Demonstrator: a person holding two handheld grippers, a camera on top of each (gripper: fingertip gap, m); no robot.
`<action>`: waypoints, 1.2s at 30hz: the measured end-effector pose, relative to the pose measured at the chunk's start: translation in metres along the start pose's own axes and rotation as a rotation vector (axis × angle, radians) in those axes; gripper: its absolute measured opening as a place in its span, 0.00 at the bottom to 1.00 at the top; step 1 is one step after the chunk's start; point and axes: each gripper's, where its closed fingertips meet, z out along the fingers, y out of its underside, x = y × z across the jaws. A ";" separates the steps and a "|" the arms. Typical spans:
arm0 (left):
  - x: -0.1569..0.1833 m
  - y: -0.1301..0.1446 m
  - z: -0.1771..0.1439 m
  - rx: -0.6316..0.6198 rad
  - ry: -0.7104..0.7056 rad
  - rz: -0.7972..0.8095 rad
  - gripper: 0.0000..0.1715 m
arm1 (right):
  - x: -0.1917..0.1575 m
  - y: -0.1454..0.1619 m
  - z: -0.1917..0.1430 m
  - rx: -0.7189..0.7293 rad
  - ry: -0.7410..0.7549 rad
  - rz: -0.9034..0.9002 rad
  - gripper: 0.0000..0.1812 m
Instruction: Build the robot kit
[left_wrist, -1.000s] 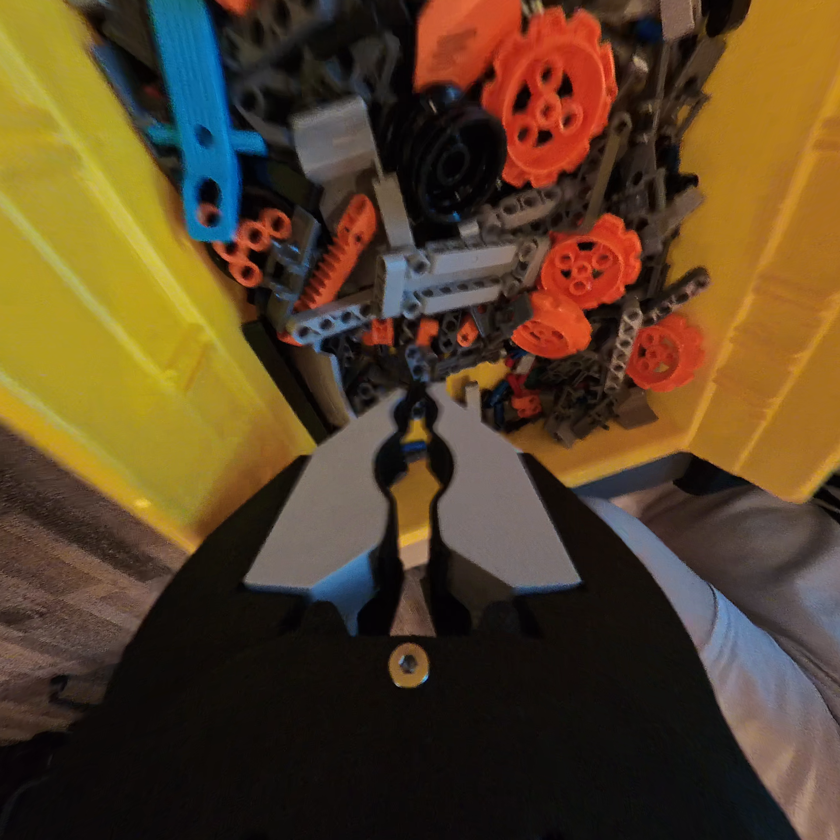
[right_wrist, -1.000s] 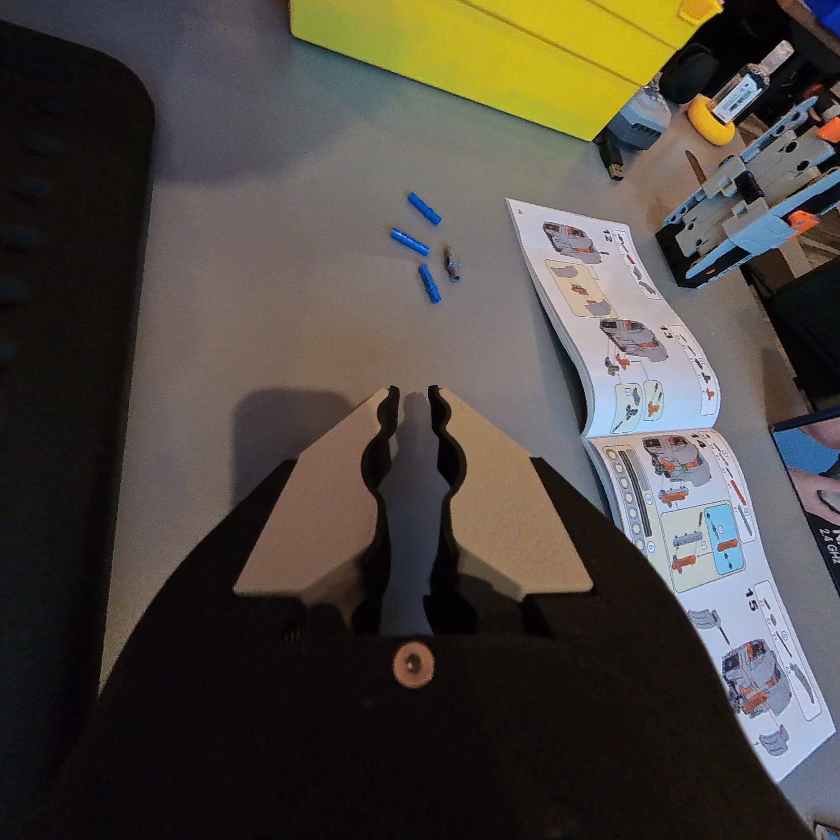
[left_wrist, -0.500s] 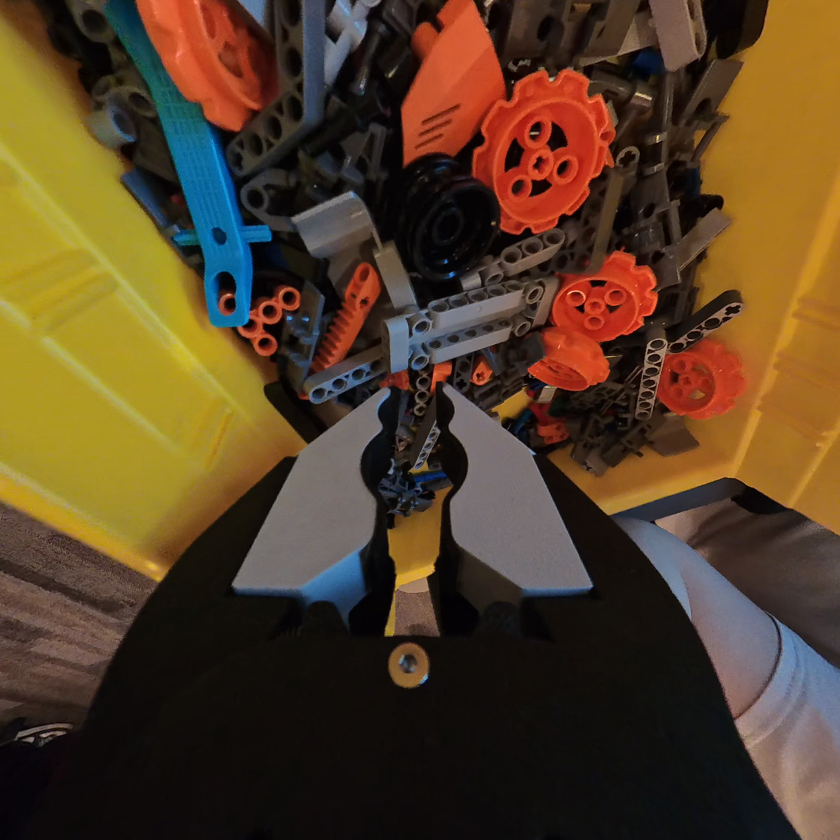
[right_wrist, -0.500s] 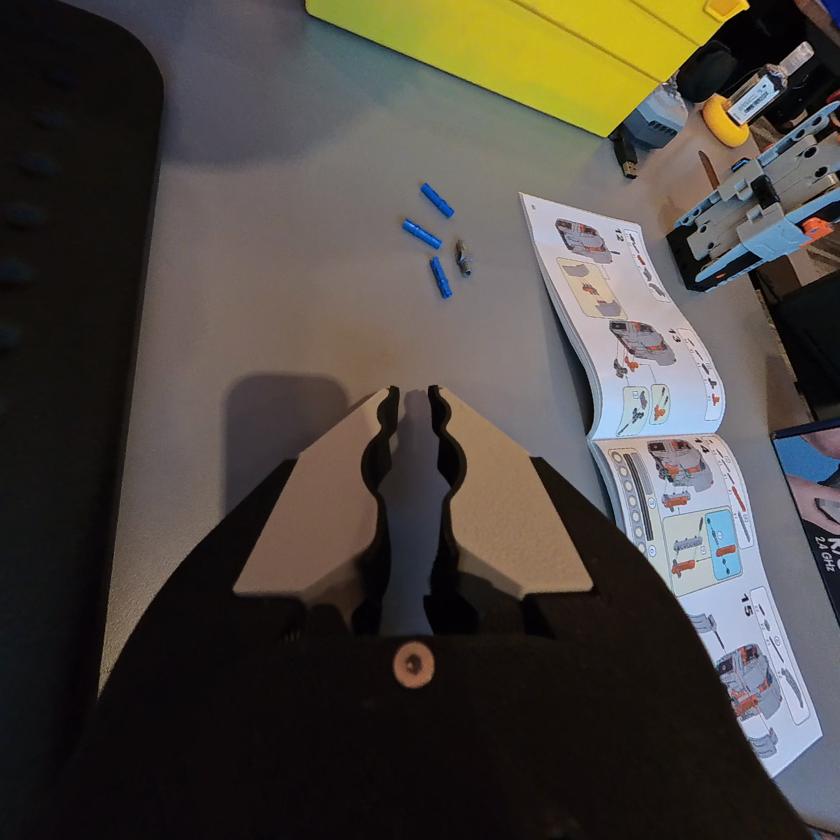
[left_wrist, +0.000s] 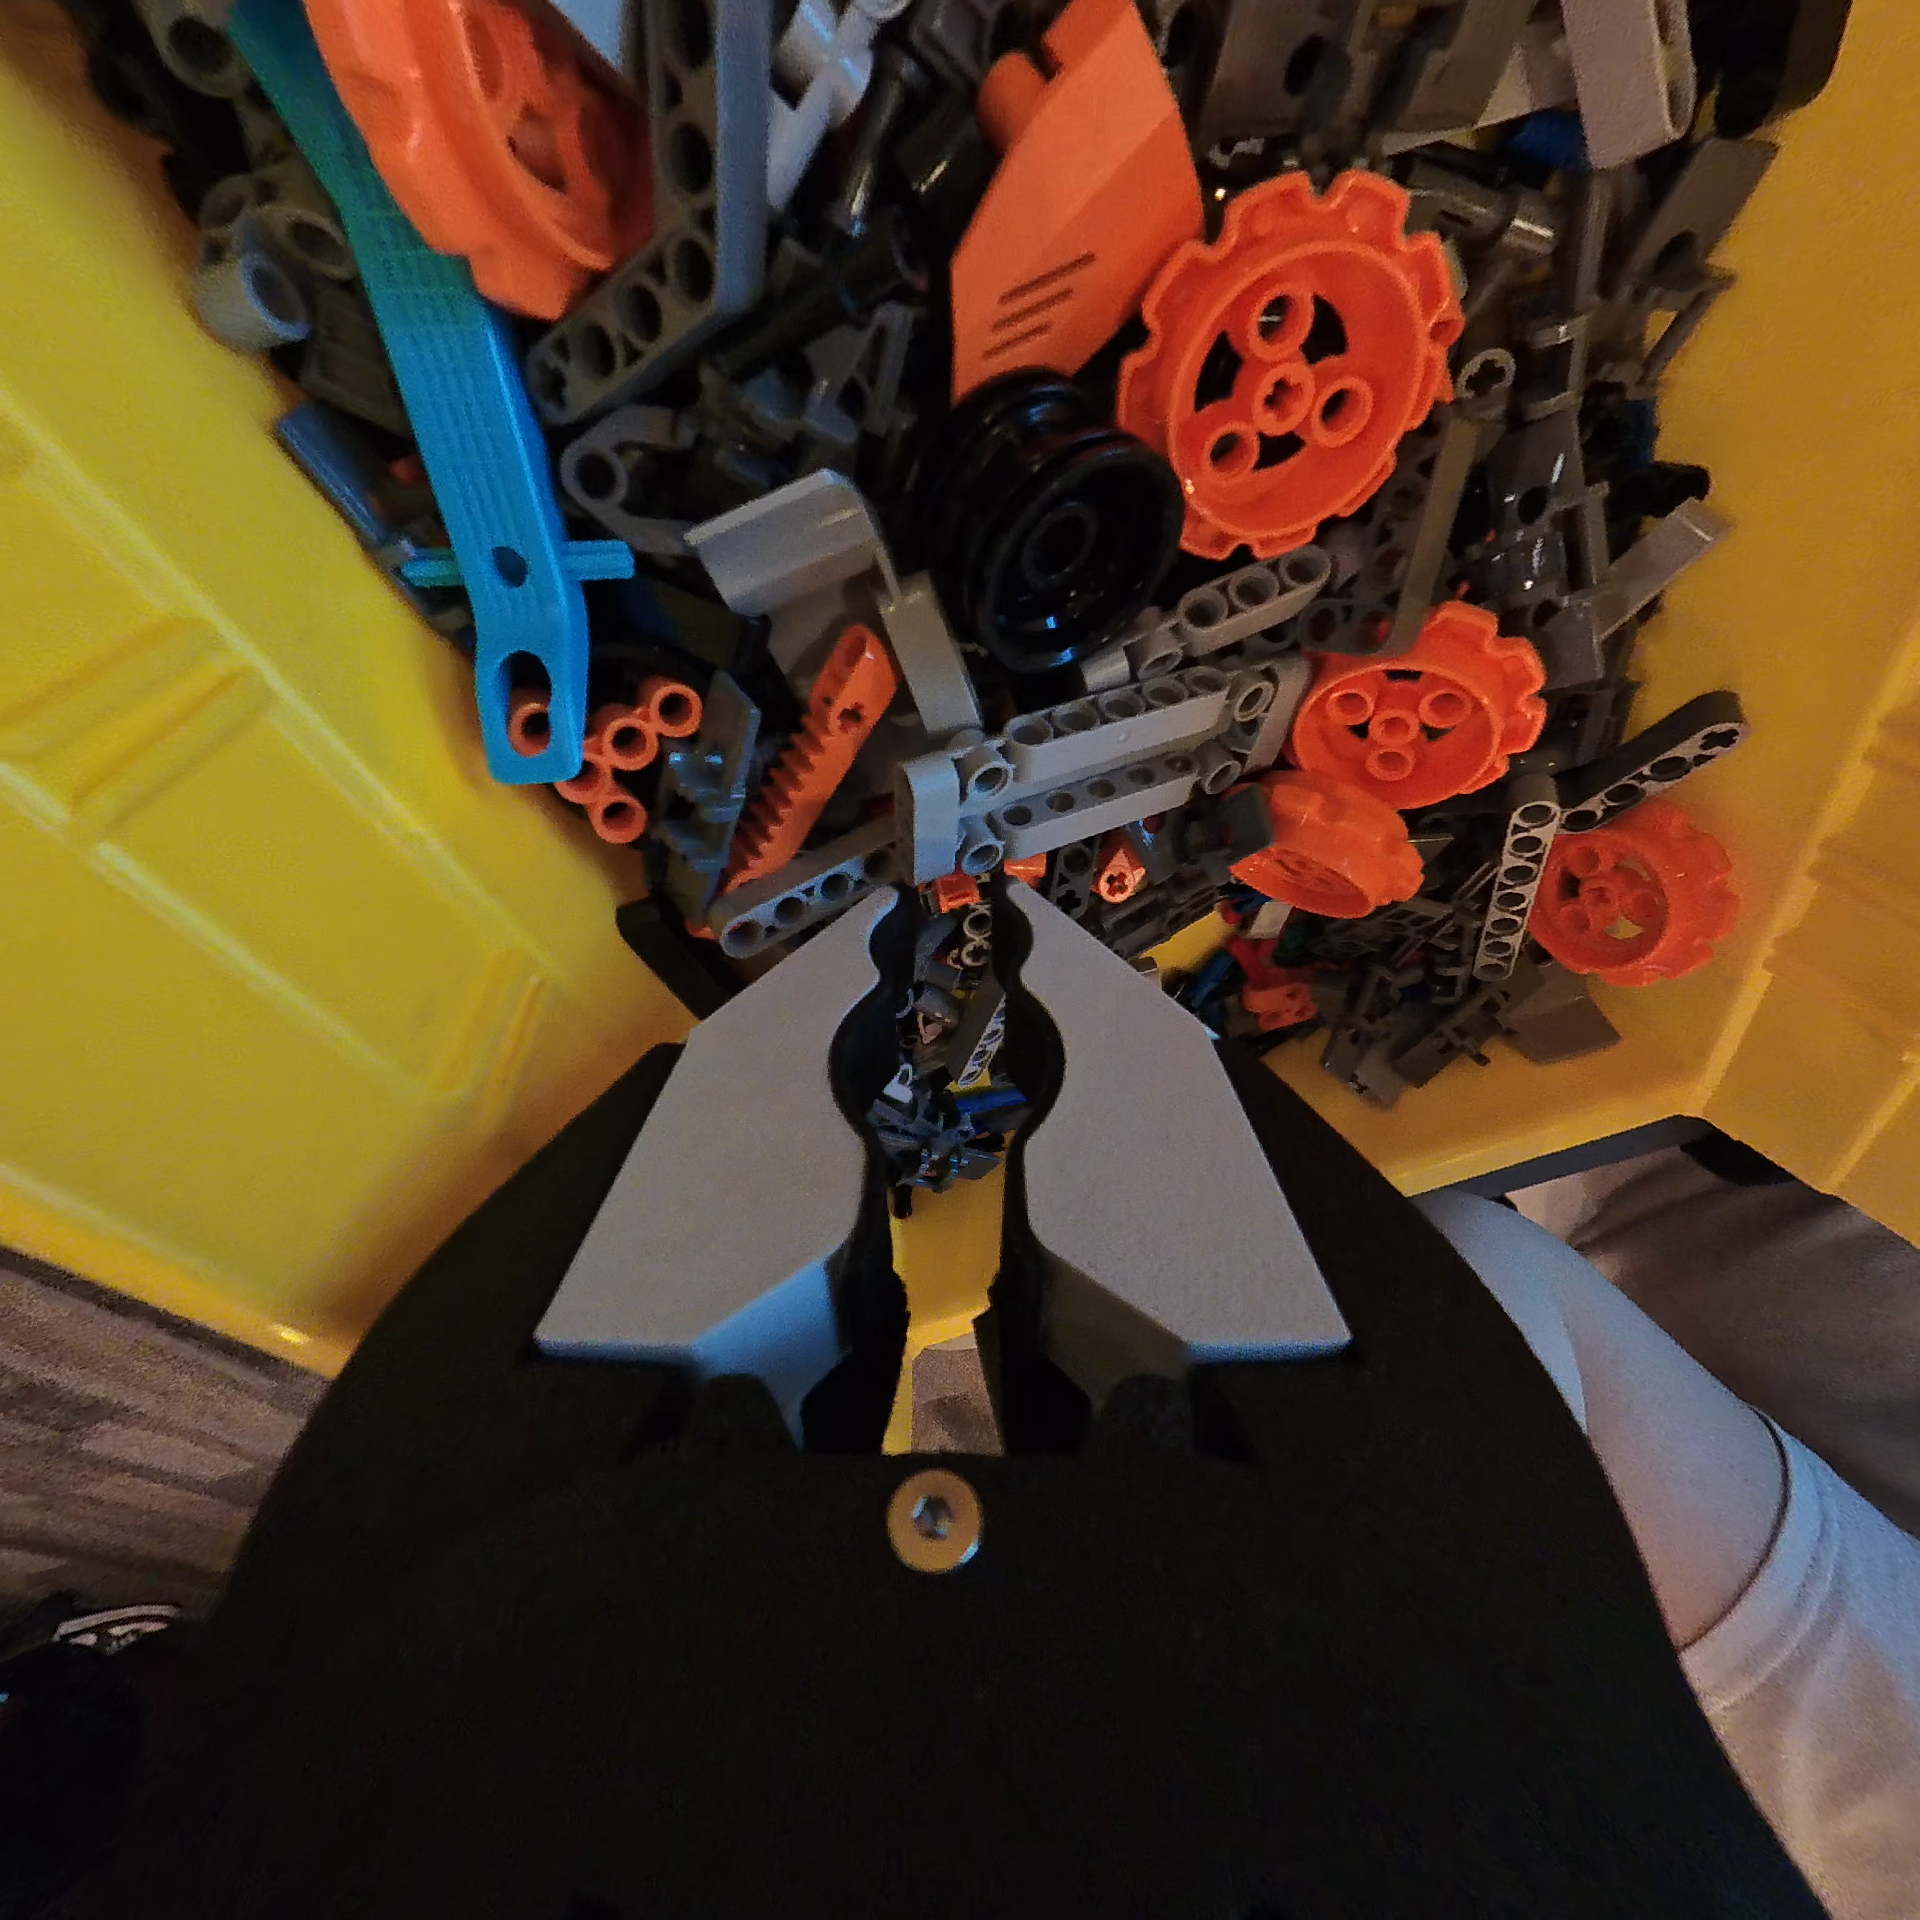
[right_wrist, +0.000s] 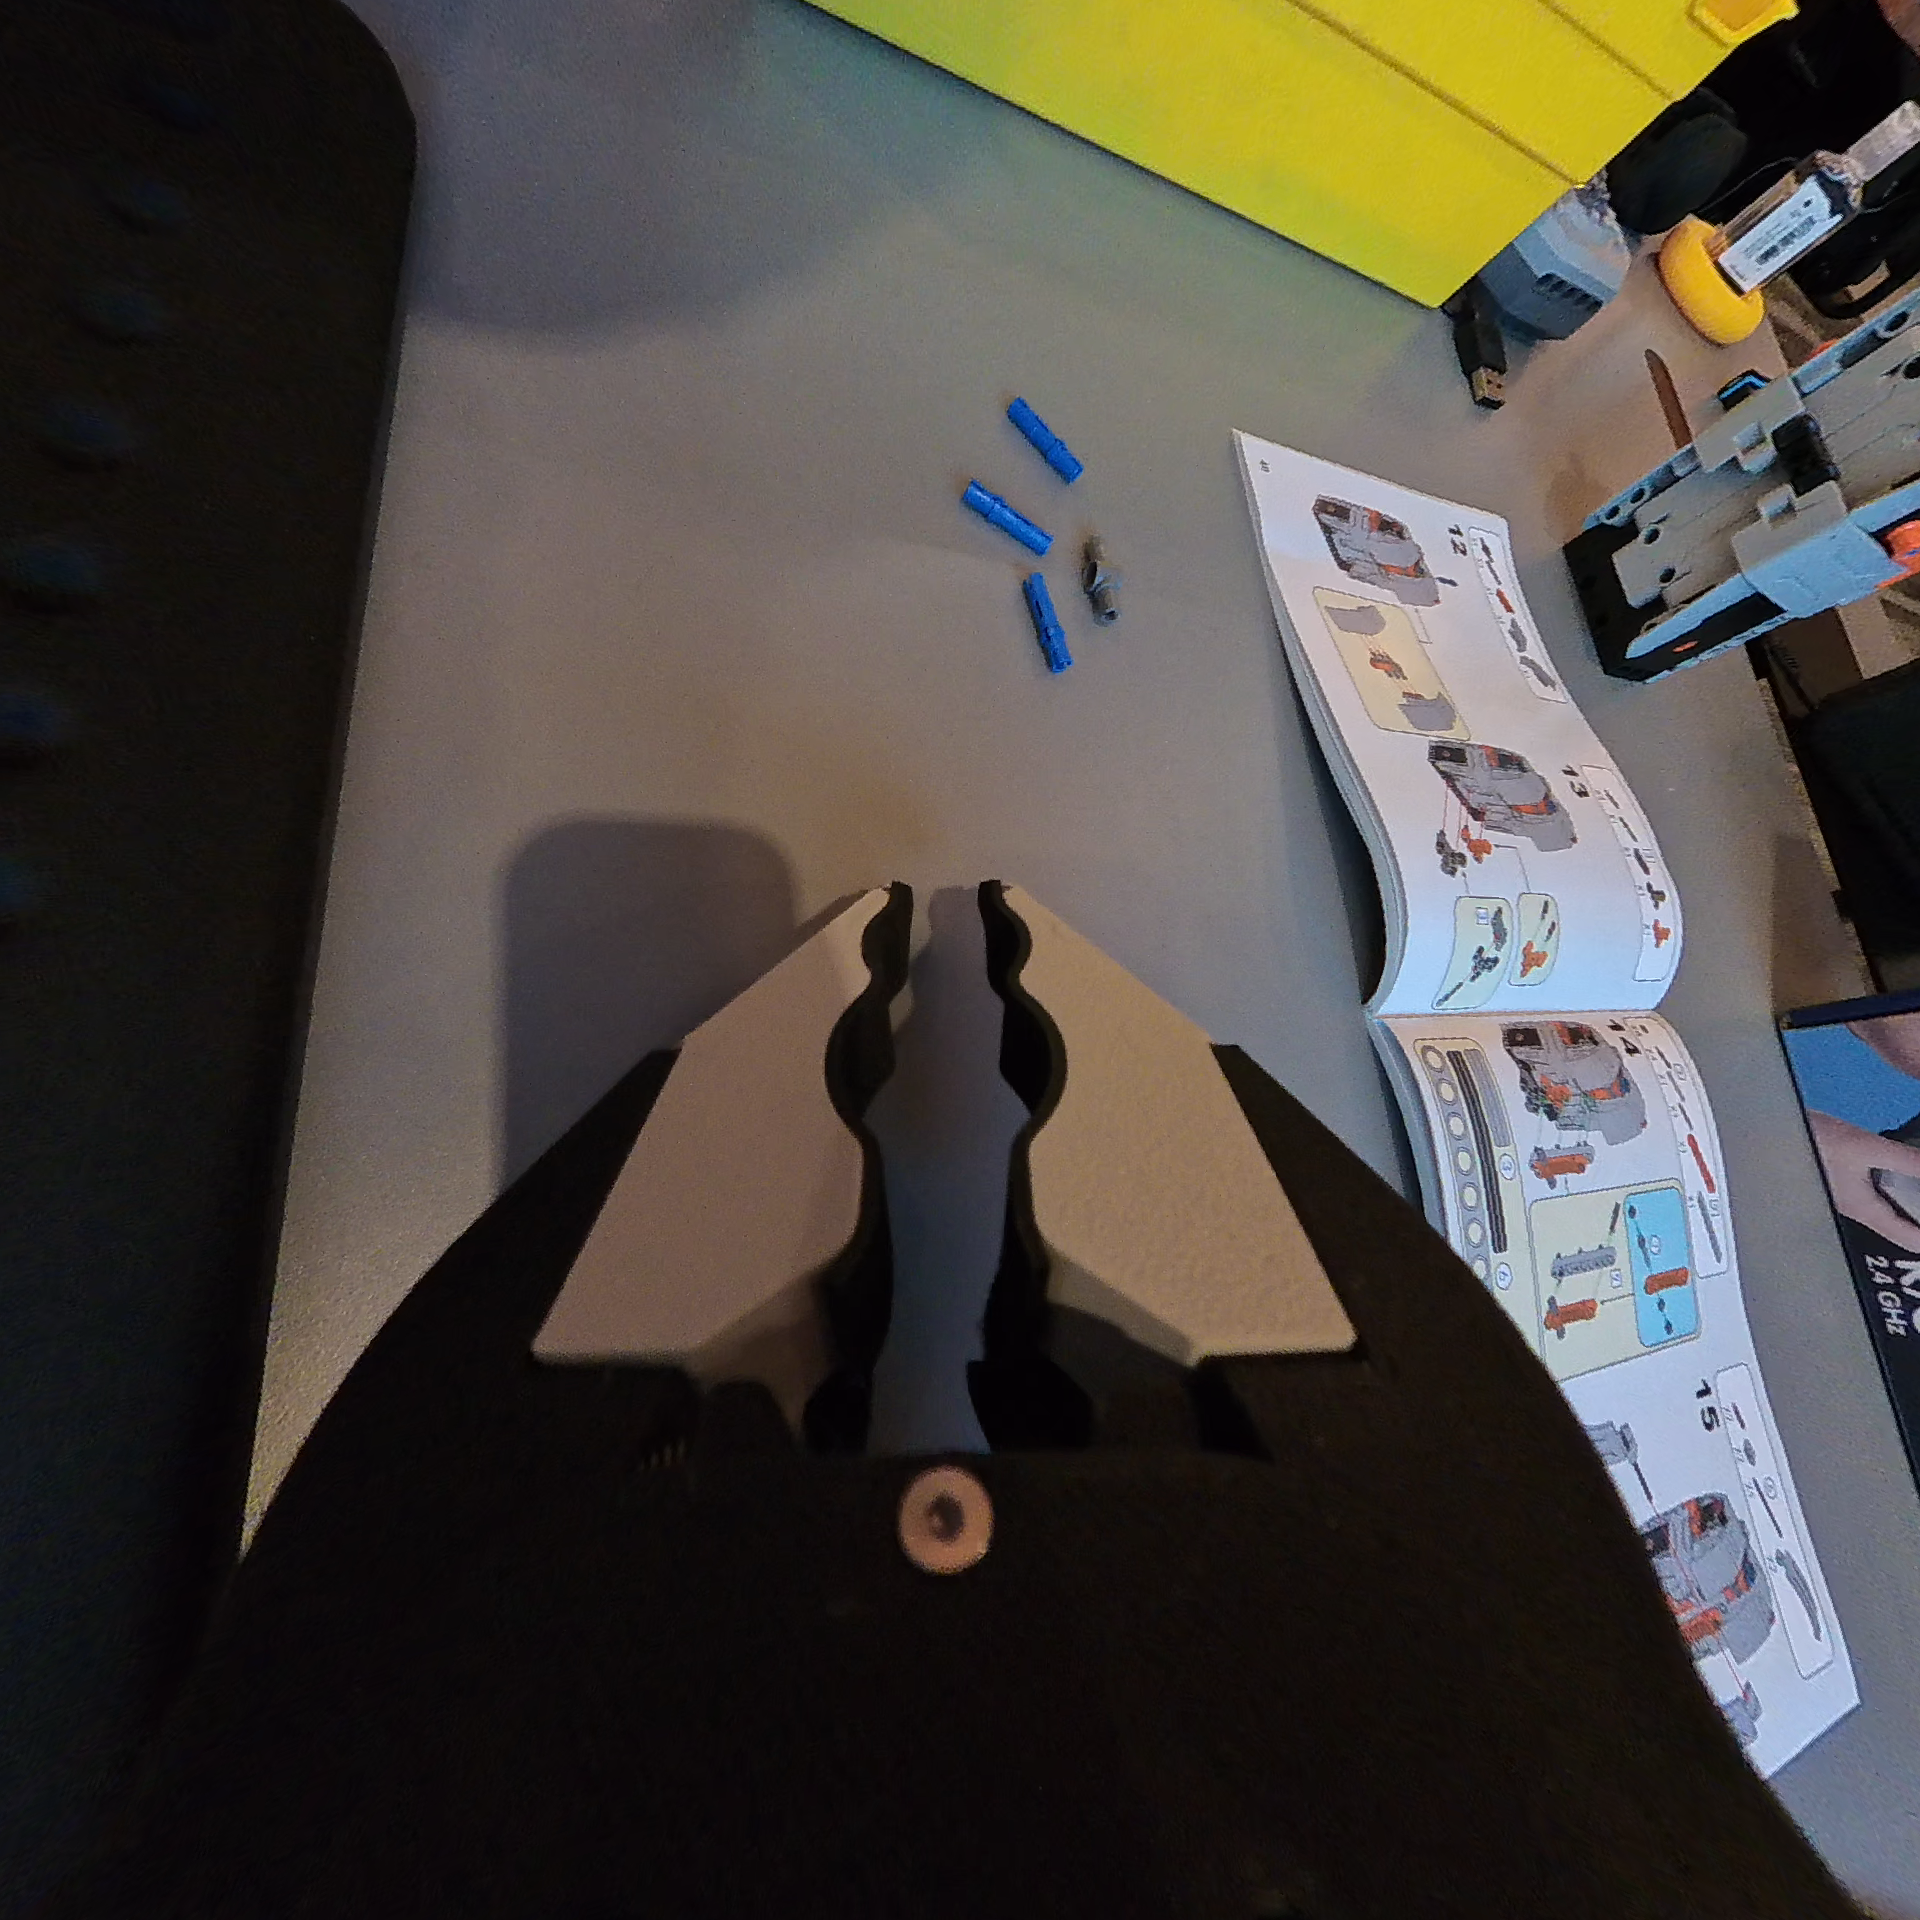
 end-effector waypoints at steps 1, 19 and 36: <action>0.000 0.000 0.001 -0.006 0.000 -0.004 0.07 | 0.000 0.000 0.000 0.000 0.000 -0.001 0.07; 0.045 0.004 -0.076 0.356 -0.087 0.169 0.03 | -0.005 0.000 0.002 -0.018 -0.012 -0.036 0.07; 0.223 -0.064 -0.066 0.368 -0.363 0.641 0.04 | -0.006 -0.005 -0.007 -0.056 0.061 -0.092 0.07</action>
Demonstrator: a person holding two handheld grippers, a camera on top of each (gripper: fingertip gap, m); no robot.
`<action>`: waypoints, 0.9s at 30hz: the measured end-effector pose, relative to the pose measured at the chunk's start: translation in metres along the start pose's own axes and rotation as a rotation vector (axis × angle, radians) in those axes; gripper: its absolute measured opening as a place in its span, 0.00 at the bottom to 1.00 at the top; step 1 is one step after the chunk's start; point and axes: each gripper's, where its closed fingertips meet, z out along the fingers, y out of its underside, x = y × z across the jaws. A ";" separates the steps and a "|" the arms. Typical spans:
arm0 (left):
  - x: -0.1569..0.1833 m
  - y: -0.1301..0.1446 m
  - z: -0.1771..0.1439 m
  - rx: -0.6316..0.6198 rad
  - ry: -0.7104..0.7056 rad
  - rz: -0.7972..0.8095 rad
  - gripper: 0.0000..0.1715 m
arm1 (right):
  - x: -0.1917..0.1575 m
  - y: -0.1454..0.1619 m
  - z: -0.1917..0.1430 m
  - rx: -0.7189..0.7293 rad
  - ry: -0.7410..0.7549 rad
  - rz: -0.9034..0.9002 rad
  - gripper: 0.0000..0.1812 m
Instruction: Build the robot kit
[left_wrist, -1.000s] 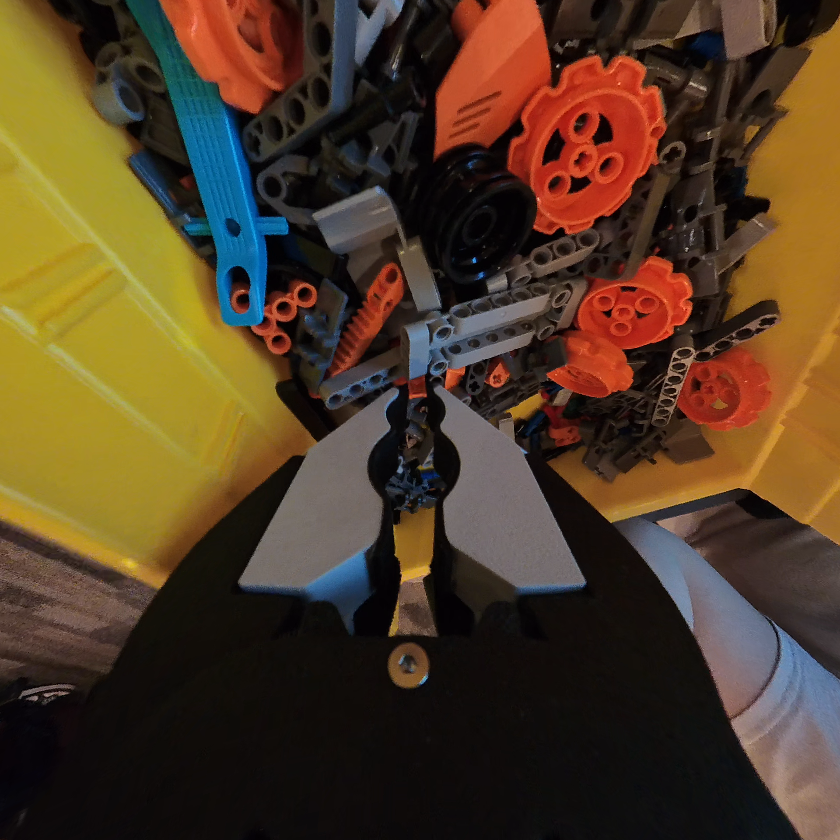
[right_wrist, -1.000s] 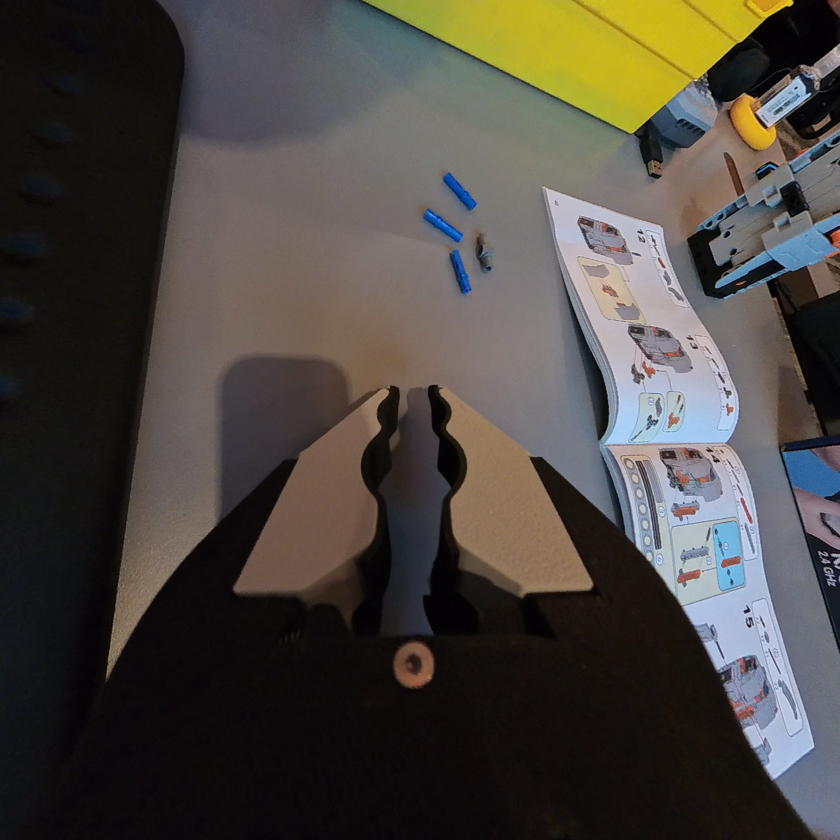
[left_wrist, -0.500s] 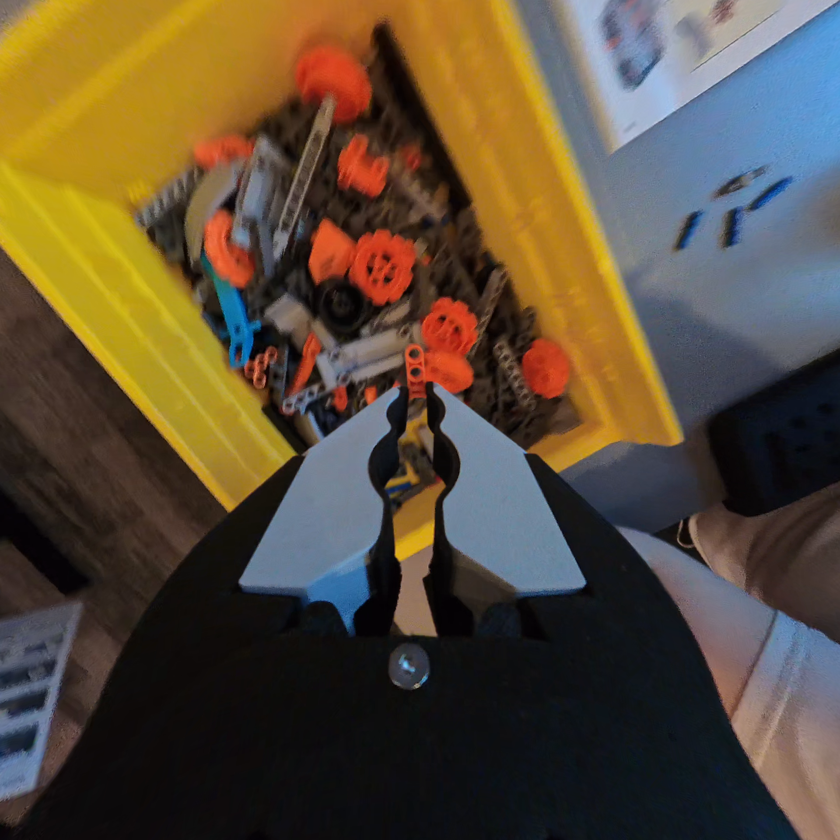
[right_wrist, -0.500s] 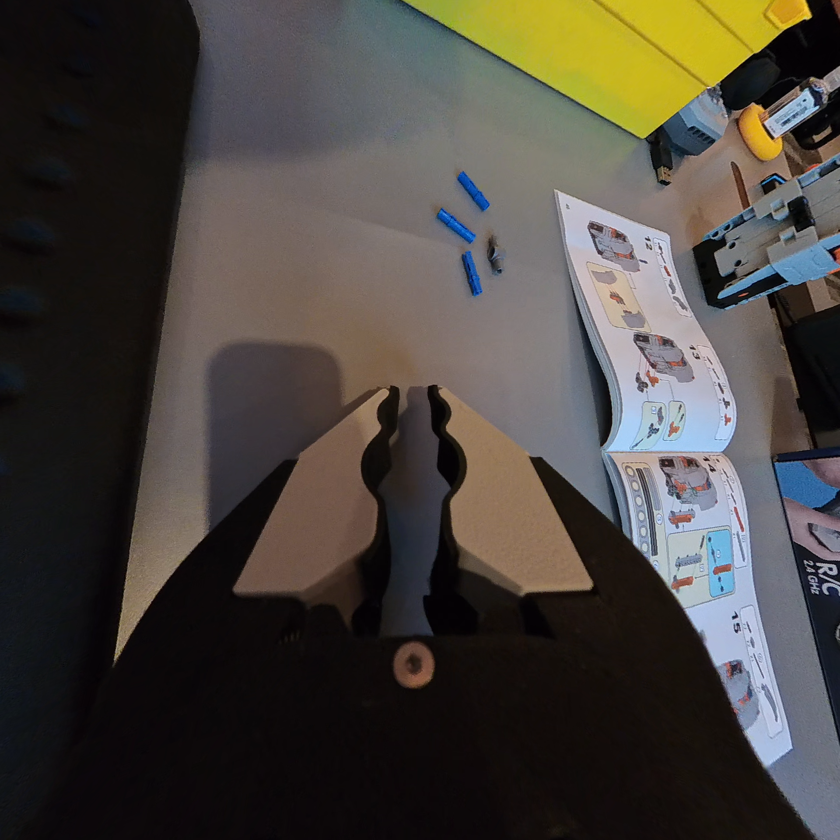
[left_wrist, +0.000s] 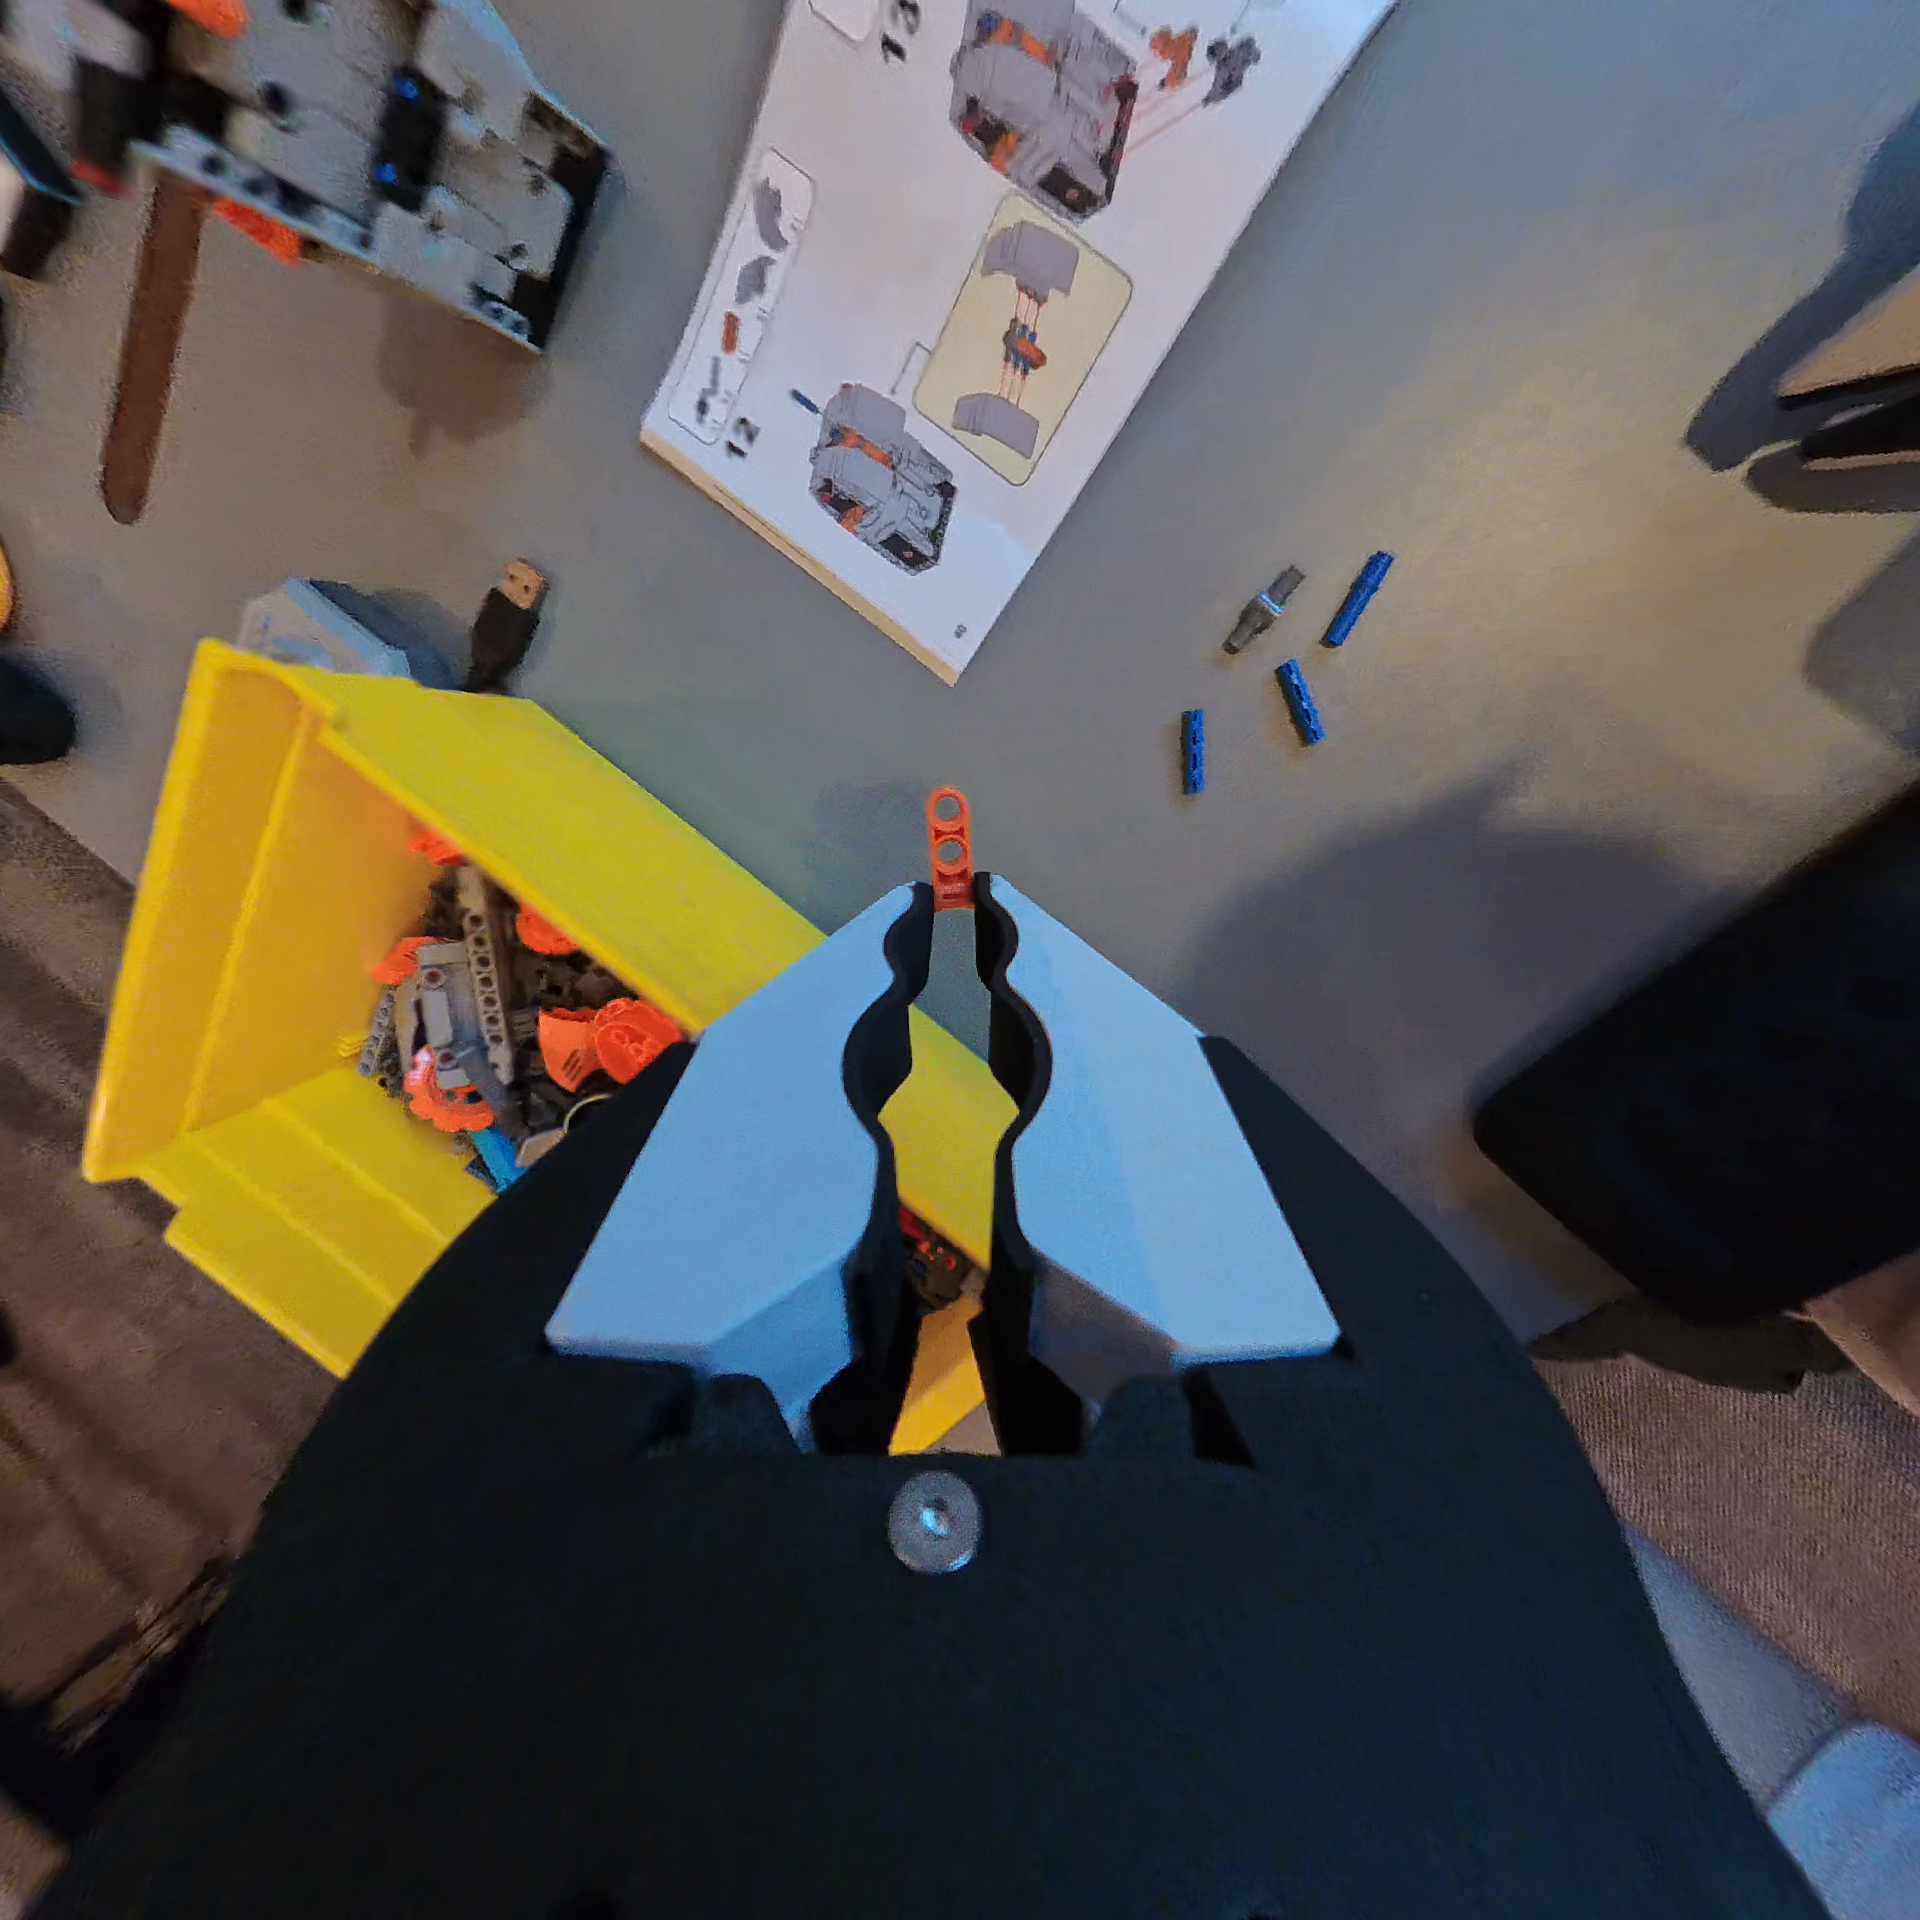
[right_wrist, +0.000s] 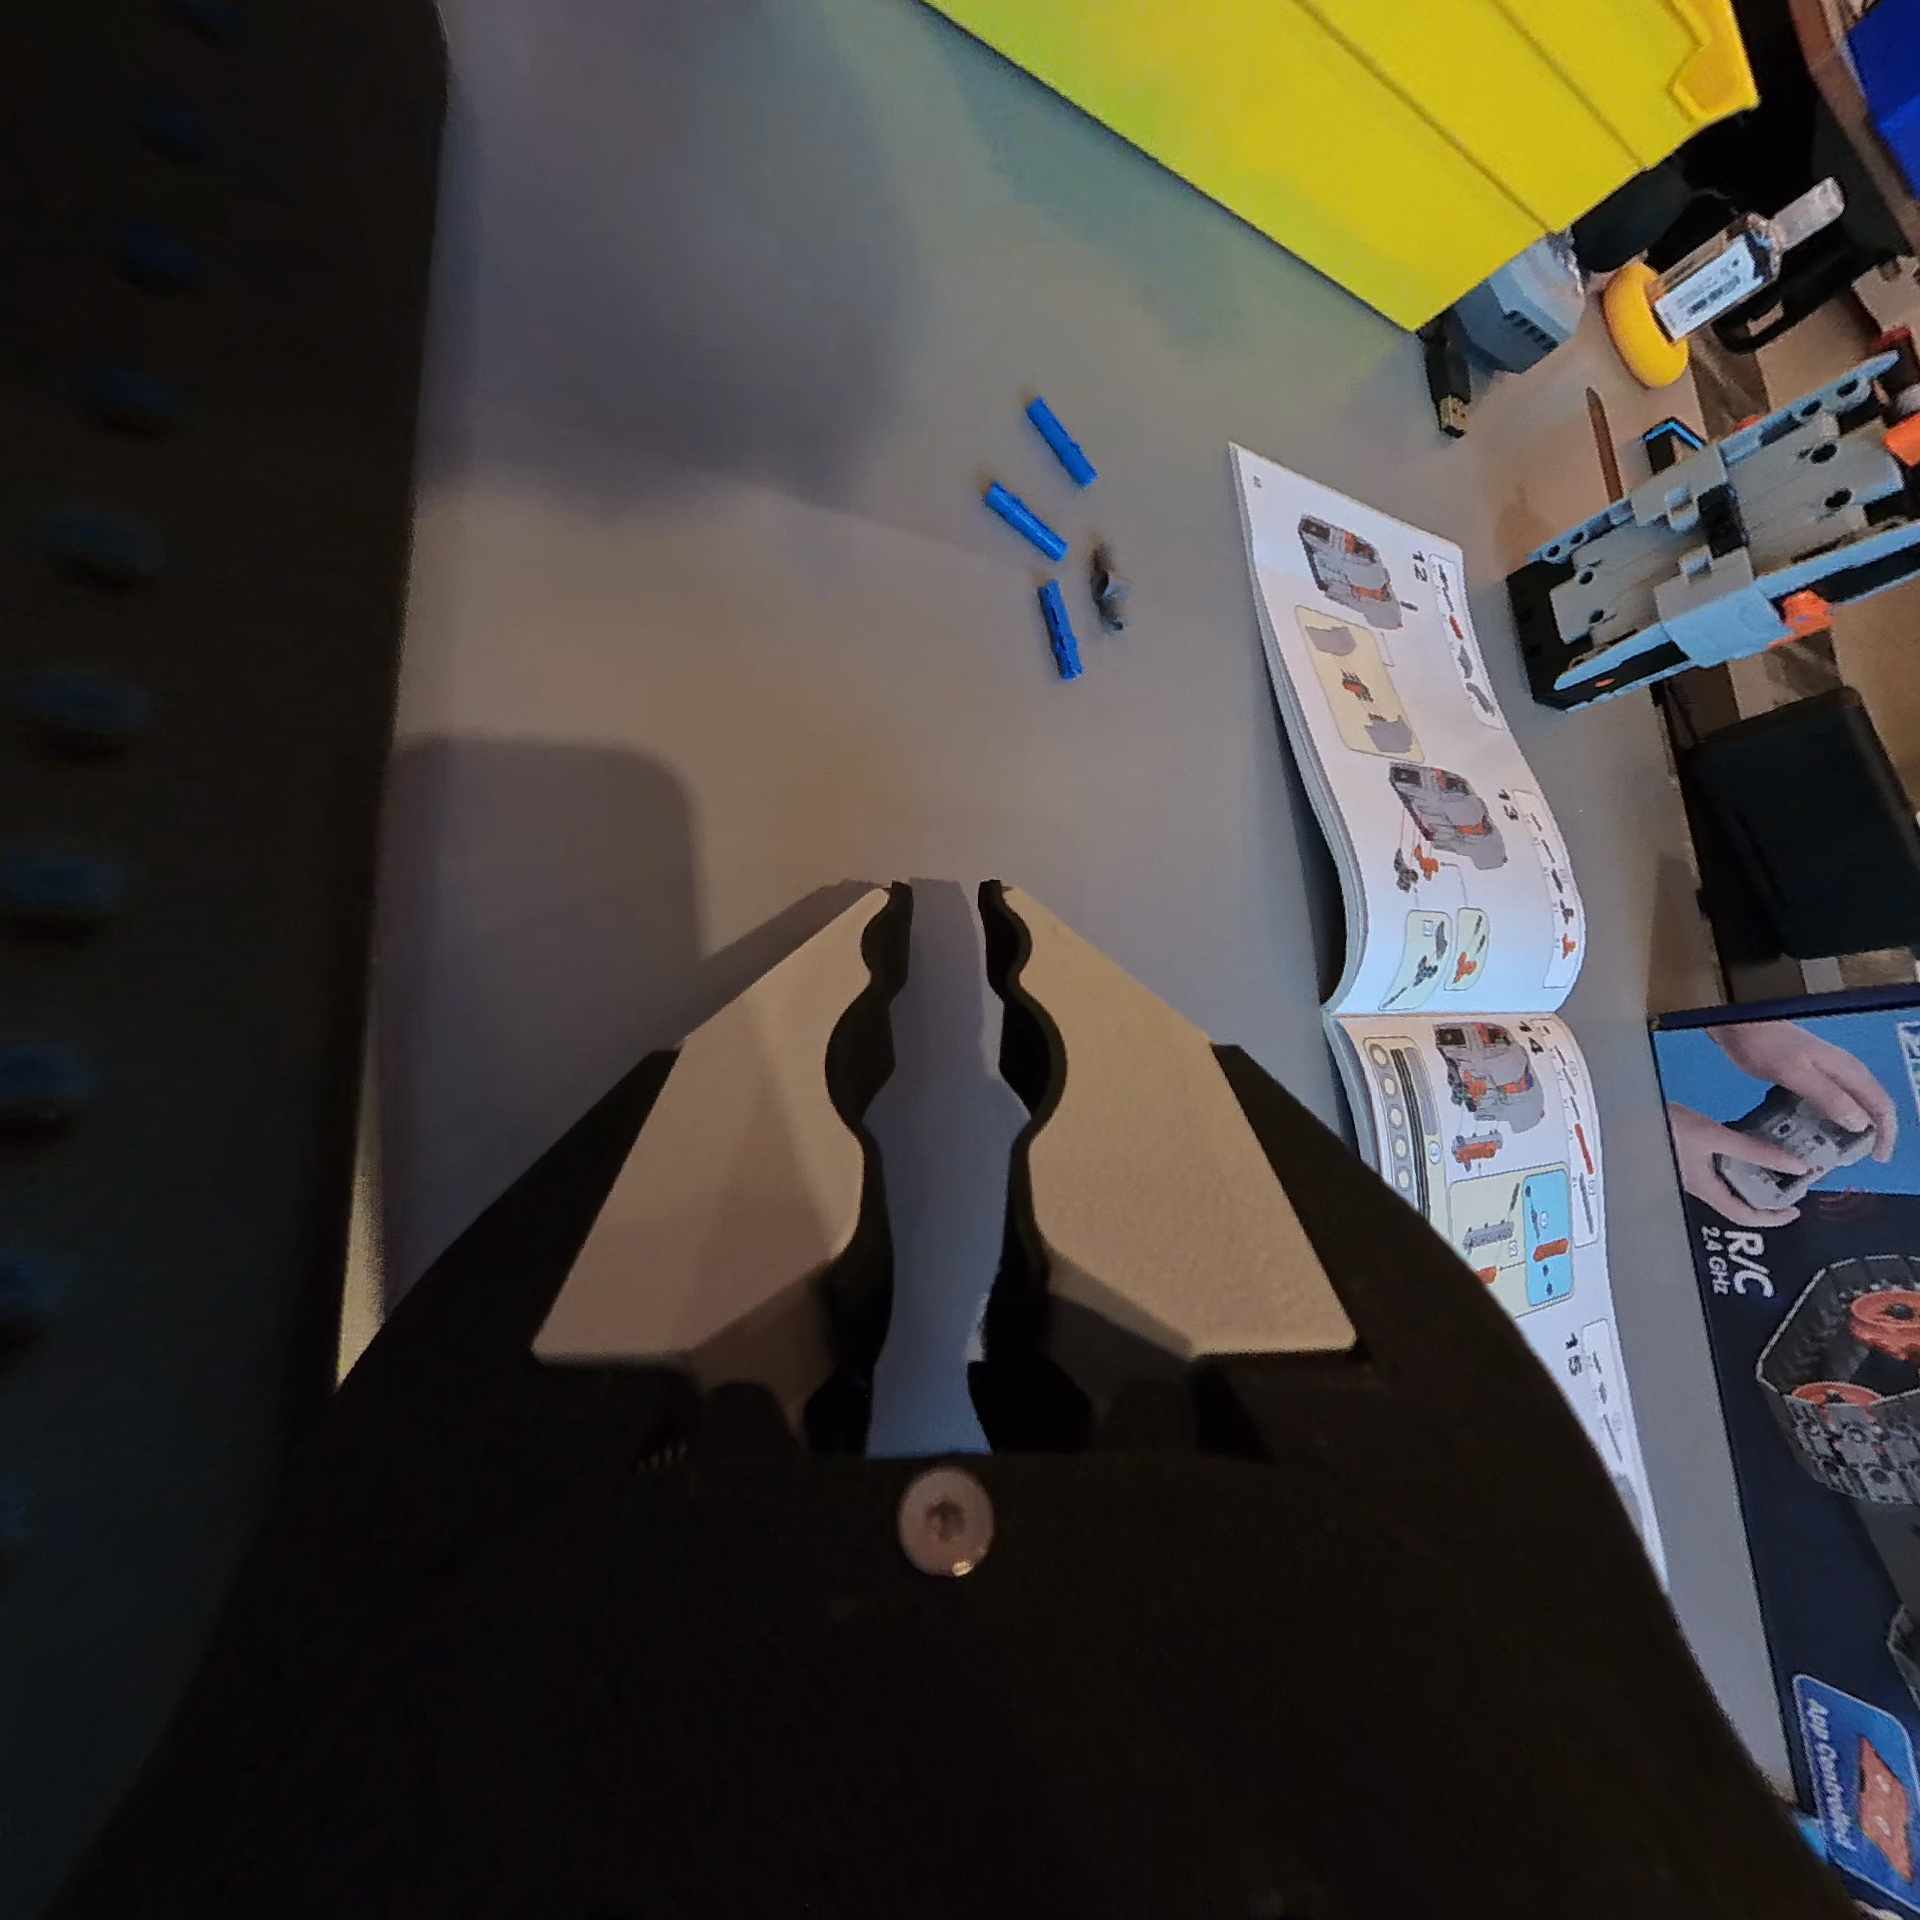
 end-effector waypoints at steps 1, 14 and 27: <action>0.007 -0.001 0.010 -0.048 0.013 0.016 0.03 | -0.001 -0.001 0.000 0.000 0.000 -0.006 0.07; 0.031 0.013 0.091 -0.365 0.132 0.096 0.03 | -0.008 -0.002 -0.003 -0.012 -0.002 -0.074 0.07; 0.042 0.006 0.097 -0.320 0.227 0.108 0.09 | -0.009 0.000 -0.003 -0.023 -0.006 -0.086 0.07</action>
